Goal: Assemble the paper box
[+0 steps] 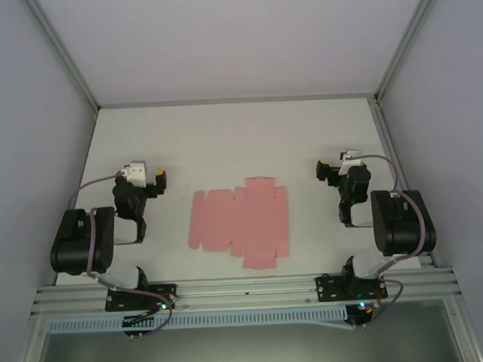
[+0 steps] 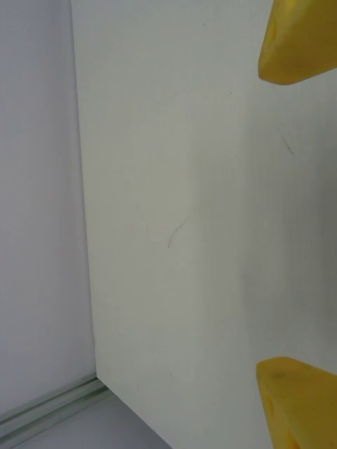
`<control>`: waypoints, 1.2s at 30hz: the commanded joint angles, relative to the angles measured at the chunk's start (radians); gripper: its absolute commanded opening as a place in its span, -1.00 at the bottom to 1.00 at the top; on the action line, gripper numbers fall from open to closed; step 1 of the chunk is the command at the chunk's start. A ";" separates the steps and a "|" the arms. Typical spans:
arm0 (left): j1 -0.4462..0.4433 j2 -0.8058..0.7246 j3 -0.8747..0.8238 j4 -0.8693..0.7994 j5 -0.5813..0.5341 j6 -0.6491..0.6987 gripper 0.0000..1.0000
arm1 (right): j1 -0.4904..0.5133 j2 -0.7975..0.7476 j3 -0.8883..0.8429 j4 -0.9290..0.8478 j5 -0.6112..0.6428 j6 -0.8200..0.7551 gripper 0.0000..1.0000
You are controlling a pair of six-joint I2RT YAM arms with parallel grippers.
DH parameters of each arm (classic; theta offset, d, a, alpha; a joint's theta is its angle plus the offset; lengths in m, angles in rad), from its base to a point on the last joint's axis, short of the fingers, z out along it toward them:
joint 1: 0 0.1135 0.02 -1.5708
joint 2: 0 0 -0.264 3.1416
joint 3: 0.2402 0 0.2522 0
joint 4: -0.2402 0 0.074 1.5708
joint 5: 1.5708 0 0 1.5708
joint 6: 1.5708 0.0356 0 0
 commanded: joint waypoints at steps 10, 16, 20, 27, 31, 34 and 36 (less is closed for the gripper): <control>0.009 0.000 0.016 0.010 0.012 0.017 0.99 | 0.005 -0.008 0.001 0.014 -0.003 0.000 1.00; 0.009 0.000 0.016 0.008 0.013 0.017 0.99 | 0.005 -0.004 0.004 0.010 0.001 0.002 0.99; 0.009 0.000 0.017 0.007 0.013 0.018 1.00 | 0.004 -0.007 0.003 0.010 0.003 0.002 1.00; 0.009 -0.119 0.106 -0.241 -0.076 -0.023 0.99 | 0.013 -0.109 0.045 -0.148 0.040 0.002 0.99; 0.009 -0.221 0.239 -0.567 -0.031 -0.139 0.99 | 0.066 -0.257 0.149 -0.440 0.110 -0.016 0.99; -0.023 -0.274 0.342 -0.782 0.033 -0.251 0.99 | 0.112 -0.342 0.302 -0.739 0.153 0.054 0.99; -0.075 -0.312 0.391 -0.894 0.045 -0.311 0.99 | 0.153 -0.370 0.424 -0.990 0.170 0.140 0.99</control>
